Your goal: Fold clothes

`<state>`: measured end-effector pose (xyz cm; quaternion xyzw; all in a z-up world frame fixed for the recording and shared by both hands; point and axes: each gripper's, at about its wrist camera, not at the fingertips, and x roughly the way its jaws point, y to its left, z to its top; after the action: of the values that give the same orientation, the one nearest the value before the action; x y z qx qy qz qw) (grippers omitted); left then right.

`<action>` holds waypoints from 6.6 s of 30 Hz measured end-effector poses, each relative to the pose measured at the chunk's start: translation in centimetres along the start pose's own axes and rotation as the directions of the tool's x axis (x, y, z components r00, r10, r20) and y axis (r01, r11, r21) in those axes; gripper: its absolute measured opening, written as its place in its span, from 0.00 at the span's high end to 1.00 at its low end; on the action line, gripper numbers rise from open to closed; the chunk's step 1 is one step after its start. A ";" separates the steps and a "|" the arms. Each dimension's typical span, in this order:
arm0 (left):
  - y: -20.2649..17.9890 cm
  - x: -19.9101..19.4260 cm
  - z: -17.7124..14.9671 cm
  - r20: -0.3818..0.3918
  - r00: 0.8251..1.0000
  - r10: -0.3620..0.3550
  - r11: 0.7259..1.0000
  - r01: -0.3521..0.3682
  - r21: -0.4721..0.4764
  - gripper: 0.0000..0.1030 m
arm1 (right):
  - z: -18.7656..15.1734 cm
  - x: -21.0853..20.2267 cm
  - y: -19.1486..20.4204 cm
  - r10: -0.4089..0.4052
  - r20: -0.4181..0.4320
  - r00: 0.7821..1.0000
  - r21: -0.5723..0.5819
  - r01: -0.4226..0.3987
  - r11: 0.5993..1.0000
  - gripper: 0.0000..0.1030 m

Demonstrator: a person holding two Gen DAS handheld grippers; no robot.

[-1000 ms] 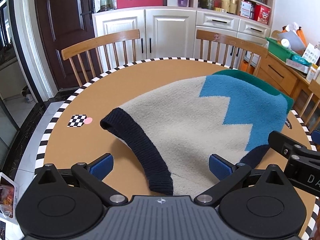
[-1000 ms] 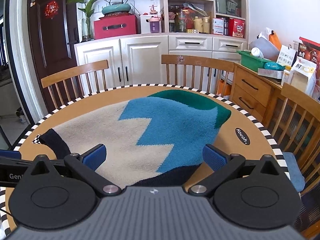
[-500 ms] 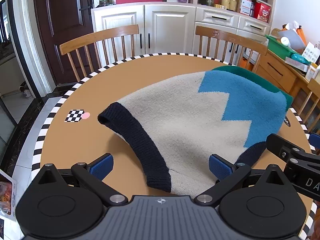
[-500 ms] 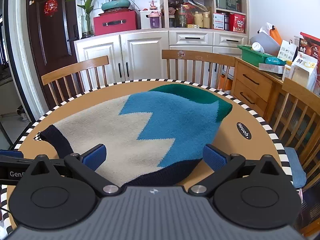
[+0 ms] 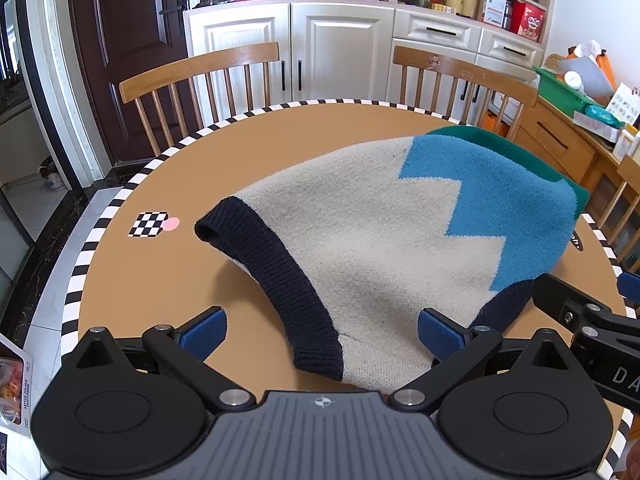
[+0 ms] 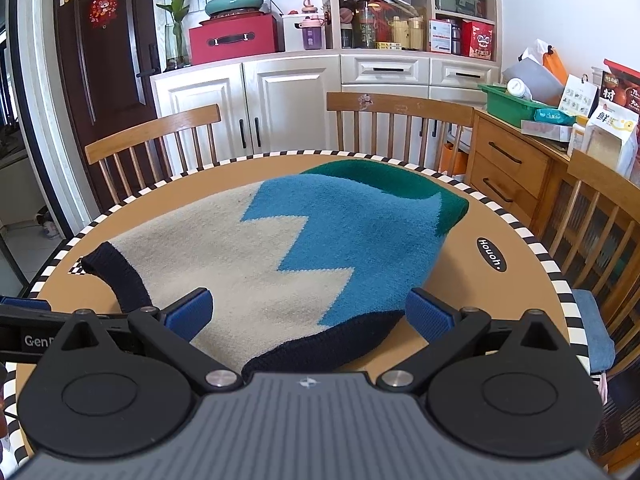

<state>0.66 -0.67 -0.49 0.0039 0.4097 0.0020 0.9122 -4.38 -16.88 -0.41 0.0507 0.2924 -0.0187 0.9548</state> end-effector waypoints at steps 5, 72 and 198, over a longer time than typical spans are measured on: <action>0.0 0.2 0.1 -0.003 1.000 -0.001 1.000 0.001 0.001 0.01 | 0.1 0.1 0.0 0.002 0.001 1.000 -0.005 -0.002 1.000 0.00; 1.4 -0.1 1.8 0.116 0.918 -0.378 0.926 0.373 0.064 0.93 | -2.1 6.0 -1.0 0.298 -0.159 0.941 -0.052 -0.310 0.949 1.00; 15.5 -8.8 13.4 0.506 0.842 -0.188 0.979 0.202 0.029 0.95 | 27.5 1.6 -19.9 0.318 0.249 0.915 0.368 -0.393 0.843 0.95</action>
<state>4.85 14.69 15.17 -0.0492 0.1540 -0.0865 0.9830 10.98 -39.66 19.65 0.3015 0.1808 0.0939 0.9314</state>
